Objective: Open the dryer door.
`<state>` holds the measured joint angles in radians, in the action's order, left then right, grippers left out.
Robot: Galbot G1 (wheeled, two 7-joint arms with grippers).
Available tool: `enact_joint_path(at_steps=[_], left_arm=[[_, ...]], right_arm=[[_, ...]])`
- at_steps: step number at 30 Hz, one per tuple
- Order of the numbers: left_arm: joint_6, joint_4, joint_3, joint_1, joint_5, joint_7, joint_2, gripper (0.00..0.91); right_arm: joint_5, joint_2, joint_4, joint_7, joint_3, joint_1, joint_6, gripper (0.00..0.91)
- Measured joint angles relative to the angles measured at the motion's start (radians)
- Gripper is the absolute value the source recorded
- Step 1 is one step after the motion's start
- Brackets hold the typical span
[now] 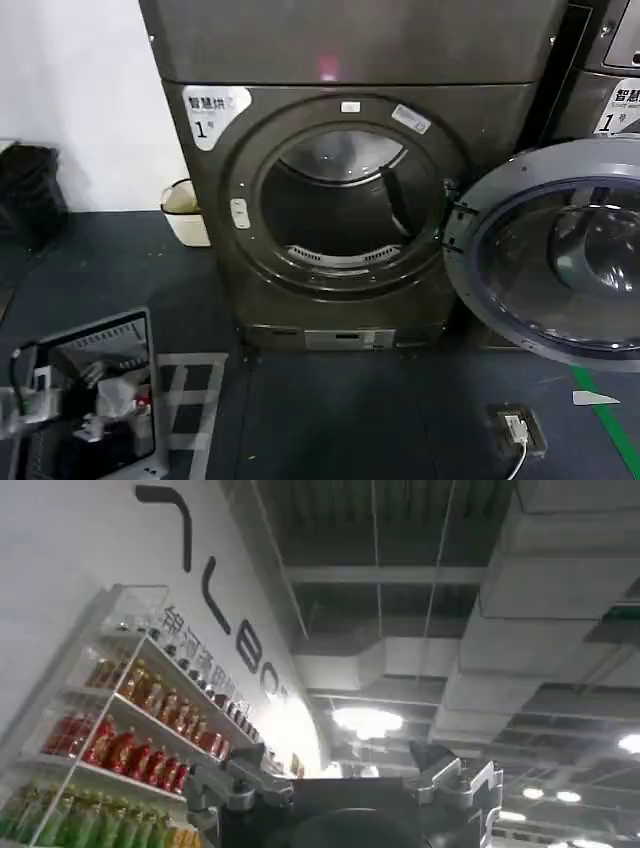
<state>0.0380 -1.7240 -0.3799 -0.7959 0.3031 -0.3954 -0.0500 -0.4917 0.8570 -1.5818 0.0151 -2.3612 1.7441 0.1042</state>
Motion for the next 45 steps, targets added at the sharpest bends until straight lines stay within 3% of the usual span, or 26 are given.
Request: enact_joint_path(at_steps=[6,12,23,45], left_arm=[[-0.007,0.015,0.160,-0.183,0.010,-0.033,-0.059,0.907],[-0.019,-0.008,0.231,-0.256,0.022,-0.049,-0.110,0.907],[-0.033,-0.018,0.247,-0.277,-0.016,-0.012,-0.118,0.907],[-0.021,-0.012,0.245,-0.281,-0.050,-0.042,-0.132,0.907]], right_arm=[[0.000,-0.007,0.015,0.002,-0.024,0.014,-0.006,0.907],[0.000,-0.006,0.022,0.005,-0.028,0.016,-0.011,0.907],[0.000,-0.002,0.021,0.007,-0.025,0.015,-0.013,0.907],[-0.003,-0.002,0.019,0.009,-0.036,0.029,-0.013,0.907]])
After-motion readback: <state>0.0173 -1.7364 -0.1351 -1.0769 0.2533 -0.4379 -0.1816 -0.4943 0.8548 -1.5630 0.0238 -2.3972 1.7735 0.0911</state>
